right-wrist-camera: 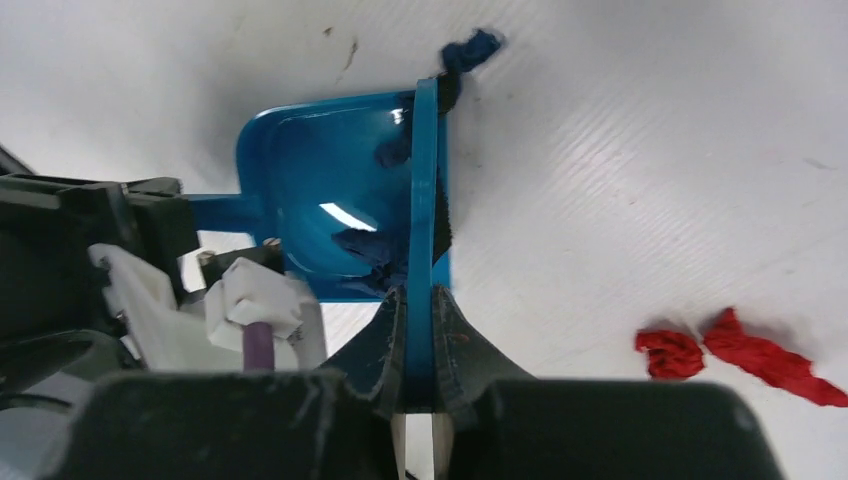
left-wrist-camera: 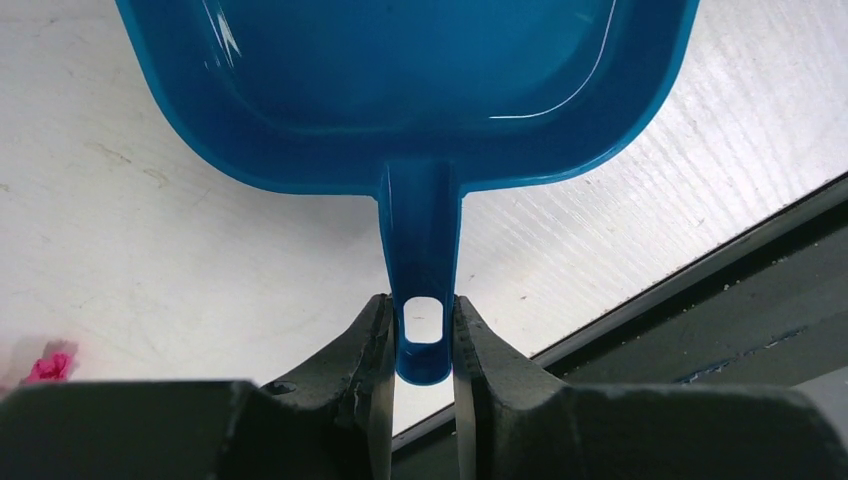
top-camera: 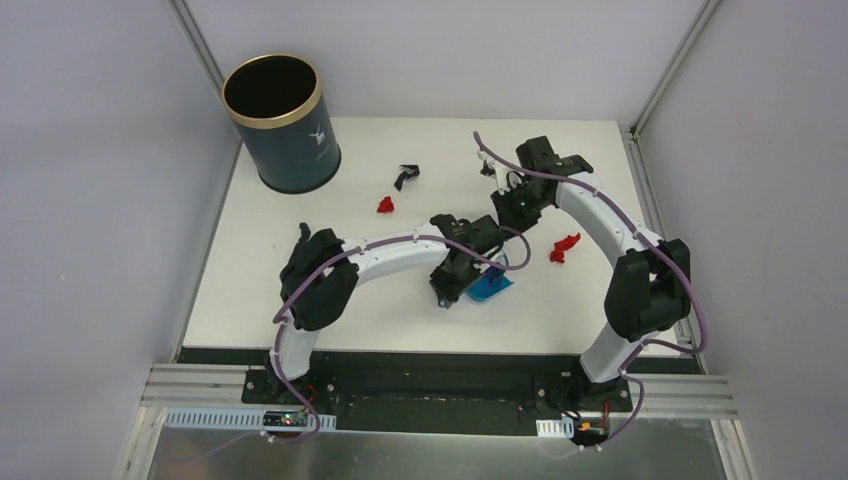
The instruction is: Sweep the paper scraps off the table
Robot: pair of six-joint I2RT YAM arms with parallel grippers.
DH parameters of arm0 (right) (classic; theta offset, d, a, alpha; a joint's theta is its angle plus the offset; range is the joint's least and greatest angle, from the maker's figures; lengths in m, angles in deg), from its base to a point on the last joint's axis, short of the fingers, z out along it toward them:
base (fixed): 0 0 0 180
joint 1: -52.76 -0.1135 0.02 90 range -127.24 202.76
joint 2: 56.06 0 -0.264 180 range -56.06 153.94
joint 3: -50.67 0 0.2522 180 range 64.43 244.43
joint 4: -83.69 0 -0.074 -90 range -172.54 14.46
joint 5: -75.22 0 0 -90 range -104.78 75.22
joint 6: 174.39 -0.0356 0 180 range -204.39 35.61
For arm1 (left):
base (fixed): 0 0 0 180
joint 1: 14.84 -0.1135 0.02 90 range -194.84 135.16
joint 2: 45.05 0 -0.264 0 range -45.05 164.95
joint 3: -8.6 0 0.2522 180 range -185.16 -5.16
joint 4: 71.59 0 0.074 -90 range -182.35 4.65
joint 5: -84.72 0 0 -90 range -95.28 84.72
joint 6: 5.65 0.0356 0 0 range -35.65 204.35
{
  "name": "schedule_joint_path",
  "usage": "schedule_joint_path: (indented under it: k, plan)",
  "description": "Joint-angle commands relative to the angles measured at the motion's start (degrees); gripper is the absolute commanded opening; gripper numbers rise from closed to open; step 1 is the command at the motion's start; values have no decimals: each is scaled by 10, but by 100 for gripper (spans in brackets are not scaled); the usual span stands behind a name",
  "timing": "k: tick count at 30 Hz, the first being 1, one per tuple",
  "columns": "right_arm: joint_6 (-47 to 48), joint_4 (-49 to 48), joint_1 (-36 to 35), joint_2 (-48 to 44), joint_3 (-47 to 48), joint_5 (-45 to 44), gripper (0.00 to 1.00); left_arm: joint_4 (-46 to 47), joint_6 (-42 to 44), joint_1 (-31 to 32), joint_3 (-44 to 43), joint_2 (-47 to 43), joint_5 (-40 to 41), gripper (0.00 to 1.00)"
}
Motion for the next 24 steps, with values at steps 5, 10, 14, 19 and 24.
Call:
schedule_joint_path:
  k: [5,10,14,19,24]
  plan:
    - [-48,69,8,-56,-9,158,0,22,-4,3,-22,-3,18,0]
    - [-52,70,39,-54,-5,132,0,51,3,6,23,-43,56,0]
    - [-49,81,86,-88,10,133,0,53,19,7,39,-48,63,0]
    - [-55,54,104,-119,4,66,0,49,26,8,42,-52,98,0]
    - [-65,44,123,-115,3,67,0,14,38,20,17,-53,140,0]
